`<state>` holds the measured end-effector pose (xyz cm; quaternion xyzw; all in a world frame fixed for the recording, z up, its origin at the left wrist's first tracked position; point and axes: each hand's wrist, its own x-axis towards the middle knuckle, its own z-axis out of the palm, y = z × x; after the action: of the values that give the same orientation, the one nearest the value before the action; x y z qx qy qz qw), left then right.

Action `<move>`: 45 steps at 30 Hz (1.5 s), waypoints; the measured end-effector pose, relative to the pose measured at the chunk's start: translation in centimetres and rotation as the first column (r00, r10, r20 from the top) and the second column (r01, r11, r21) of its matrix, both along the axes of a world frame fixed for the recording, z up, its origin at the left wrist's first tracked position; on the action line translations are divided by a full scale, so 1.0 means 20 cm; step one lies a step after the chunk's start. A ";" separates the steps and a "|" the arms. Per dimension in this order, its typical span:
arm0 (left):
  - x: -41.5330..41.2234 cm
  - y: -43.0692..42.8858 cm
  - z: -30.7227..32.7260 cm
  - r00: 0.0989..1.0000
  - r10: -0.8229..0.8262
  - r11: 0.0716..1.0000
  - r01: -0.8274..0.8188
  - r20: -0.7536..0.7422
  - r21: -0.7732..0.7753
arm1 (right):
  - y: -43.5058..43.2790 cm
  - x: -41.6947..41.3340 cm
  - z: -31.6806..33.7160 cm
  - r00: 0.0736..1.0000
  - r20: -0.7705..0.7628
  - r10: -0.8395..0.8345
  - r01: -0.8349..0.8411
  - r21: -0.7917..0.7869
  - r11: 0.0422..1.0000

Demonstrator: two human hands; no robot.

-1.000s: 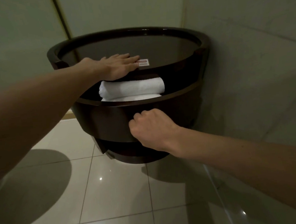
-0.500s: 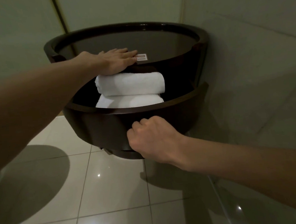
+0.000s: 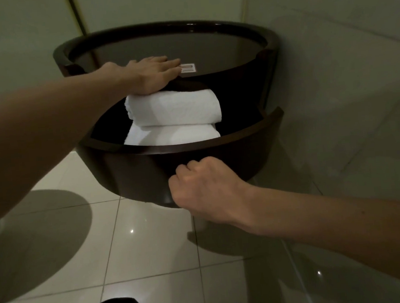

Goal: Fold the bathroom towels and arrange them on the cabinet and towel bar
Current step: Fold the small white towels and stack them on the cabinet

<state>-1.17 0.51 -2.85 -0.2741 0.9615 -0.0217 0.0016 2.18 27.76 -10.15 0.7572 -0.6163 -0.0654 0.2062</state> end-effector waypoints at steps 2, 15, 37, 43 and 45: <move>0.00 0.00 0.00 1.000 0.000 1.000 0.000 0.000 -0.001 | 0.00 0.00 0.00 1.000 0.002 0.005 -0.005 -0.011 1.000; -0.01 -0.01 0.00 1.000 0.002 1.000 -0.002 -0.002 -0.014 | 0.04 0.01 -0.02 0.998 0.054 0.023 -0.022 -0.011 1.000; 0.32 0.23 0.10 0.919 -0.376 0.910 0.342 -0.118 -0.234 | -0.28 -0.37 0.38 0.909 0.398 -0.123 0.236 -0.248 0.940; 0.43 0.22 0.03 0.940 -0.338 0.928 0.325 -0.046 -0.183 | -0.42 -0.51 0.28 0.876 0.407 -0.260 0.250 0.079 0.965; 0.45 0.22 0.00 0.949 -0.314 0.941 0.307 -0.031 -0.145 | -0.44 -0.54 0.25 0.892 0.362 -0.270 0.250 0.103 0.963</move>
<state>7.85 4.98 -2.79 -0.1188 0.9885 -0.0810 -0.0465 -8.53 18.96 -5.13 0.6719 -0.7378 0.0361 0.0545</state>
